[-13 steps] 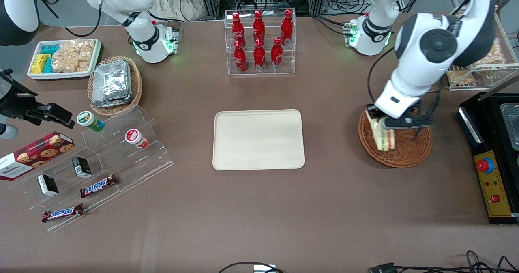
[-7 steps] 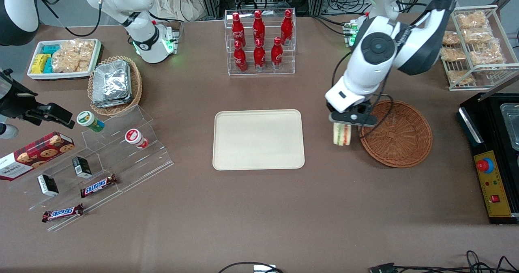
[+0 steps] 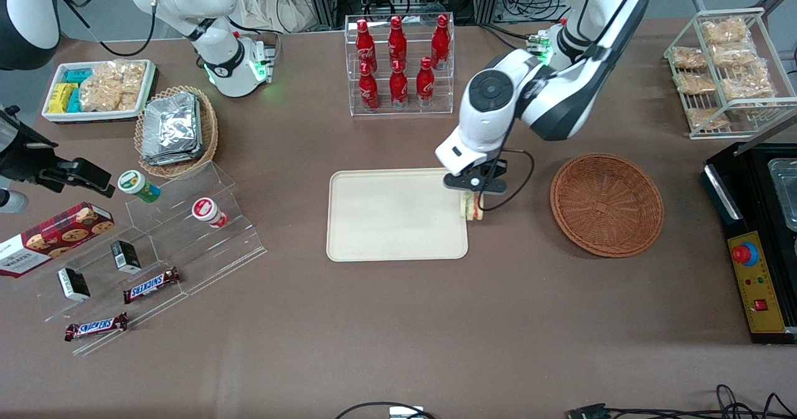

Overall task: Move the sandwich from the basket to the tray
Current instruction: 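Lift the sandwich with the left gripper and carry it over the cream tray, then lower the sandwich onto the tray and open the left gripper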

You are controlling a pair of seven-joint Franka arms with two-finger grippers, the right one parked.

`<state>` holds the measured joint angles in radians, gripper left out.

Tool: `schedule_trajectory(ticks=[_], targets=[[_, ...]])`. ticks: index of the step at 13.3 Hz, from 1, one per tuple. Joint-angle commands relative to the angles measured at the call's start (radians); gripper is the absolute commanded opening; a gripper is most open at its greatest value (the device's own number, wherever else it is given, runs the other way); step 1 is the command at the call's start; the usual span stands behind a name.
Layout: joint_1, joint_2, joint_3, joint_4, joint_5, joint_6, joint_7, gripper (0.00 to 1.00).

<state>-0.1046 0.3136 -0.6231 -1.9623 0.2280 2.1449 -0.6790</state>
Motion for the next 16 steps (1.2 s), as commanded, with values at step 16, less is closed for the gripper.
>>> schedule_trajectory(ticks=[16], targets=[[-0.145, 0.358, 0.005, 0.14, 0.324, 0.072, -0.294, 0.25]])
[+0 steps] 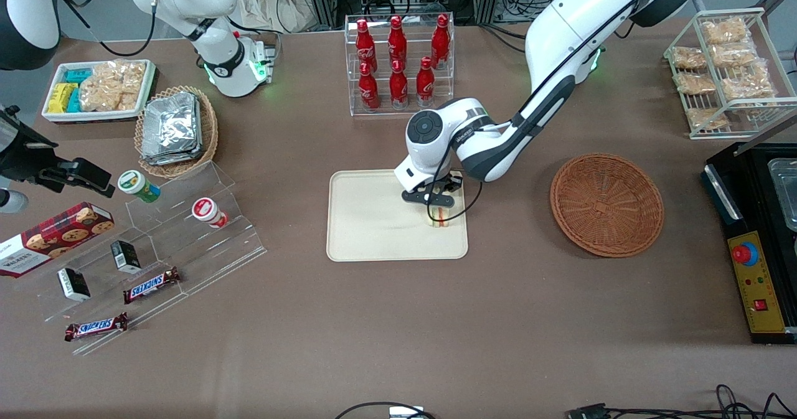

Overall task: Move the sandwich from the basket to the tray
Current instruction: 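Lower the sandwich onto the tray and open the left gripper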

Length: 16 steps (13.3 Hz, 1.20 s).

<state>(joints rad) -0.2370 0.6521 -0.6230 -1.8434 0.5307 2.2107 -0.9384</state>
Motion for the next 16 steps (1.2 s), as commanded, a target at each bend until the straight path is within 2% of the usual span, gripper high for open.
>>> schedule_trajectory(ticks=[1, 2, 6, 9, 13, 16], targets=[[-0.015, 0.021, 0.005, 0.021, 0.023, 0.006, -0.071, 0.9], [-0.015, 0.021, 0.005, 0.021, 0.023, 0.006, -0.085, 1.0], [-0.007, 0.005, 0.006, 0.041, 0.02, -0.032, -0.089, 1.0], [0.013, -0.003, 0.006, 0.148, 0.0, -0.144, -0.089, 1.0], [0.093, -0.069, 0.005, 0.242, -0.072, -0.256, -0.094, 1.0], [0.191, -0.129, 0.0, 0.263, -0.084, -0.302, -0.089, 1.0]])
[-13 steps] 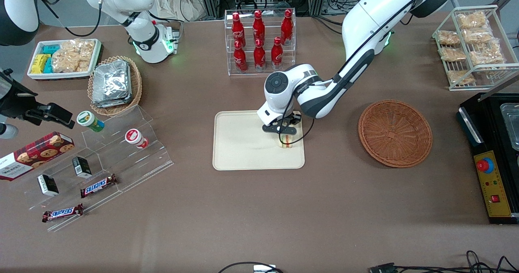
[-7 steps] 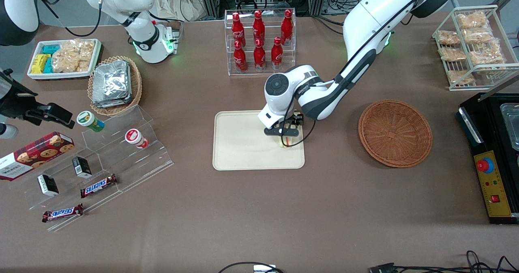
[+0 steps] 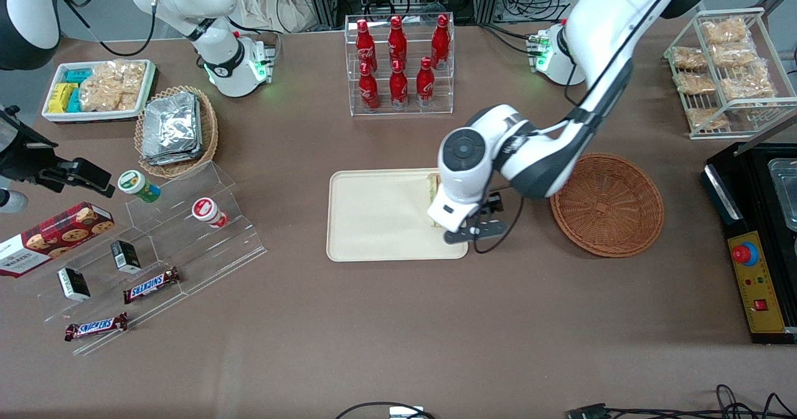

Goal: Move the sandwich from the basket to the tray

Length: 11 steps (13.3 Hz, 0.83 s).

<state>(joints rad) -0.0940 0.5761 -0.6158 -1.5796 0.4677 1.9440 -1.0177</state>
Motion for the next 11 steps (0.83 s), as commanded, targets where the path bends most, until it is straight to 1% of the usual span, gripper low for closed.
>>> schedule_trajectory(ticks=[1, 4, 6, 8, 9, 11], targets=[[0.066, -0.076, -0.005, 0.004, -0.04, -0.04, -0.012, 1.0], [0.15, -0.14, -0.008, 0.032, -0.102, -0.101, 0.005, 1.0], [0.177, -0.156, -0.007, 0.073, -0.13, -0.15, 0.027, 1.0], [0.2, -0.157, -0.009, 0.104, -0.133, -0.213, 0.086, 1.0], [0.203, -0.173, -0.004, 0.113, -0.156, -0.227, 0.117, 1.0], [0.244, -0.222, 0.005, 0.106, -0.216, -0.234, 0.216, 1.0]])
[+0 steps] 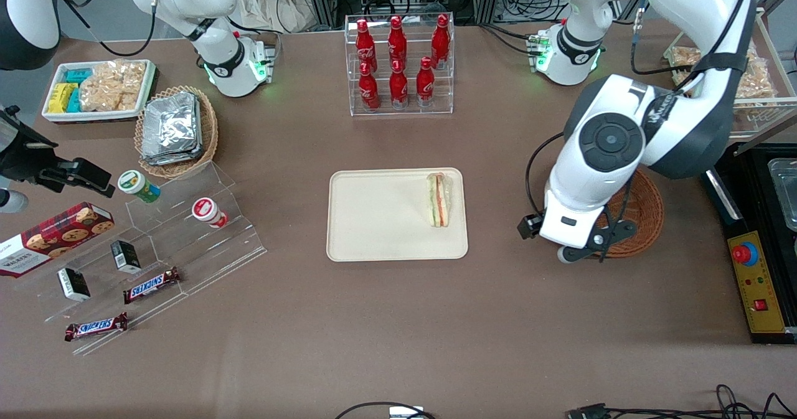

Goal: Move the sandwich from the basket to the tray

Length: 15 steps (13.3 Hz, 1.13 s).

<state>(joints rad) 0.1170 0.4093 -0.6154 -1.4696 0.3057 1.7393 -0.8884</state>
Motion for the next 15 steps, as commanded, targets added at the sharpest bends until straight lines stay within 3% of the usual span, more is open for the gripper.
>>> schedule_trajectory(ticks=[1, 6, 12, 15], targets=[[0.029, -0.09, 0.053, -0.014, -0.08, -0.043, 0.138, 1.0], [-0.075, -0.309, 0.365, -0.13, -0.273, -0.073, 0.454, 1.0], [-0.063, -0.467, 0.482, -0.179, -0.284, -0.185, 0.826, 1.0], [-0.062, -0.498, 0.49, -0.189, -0.284, -0.187, 0.904, 1.0]])
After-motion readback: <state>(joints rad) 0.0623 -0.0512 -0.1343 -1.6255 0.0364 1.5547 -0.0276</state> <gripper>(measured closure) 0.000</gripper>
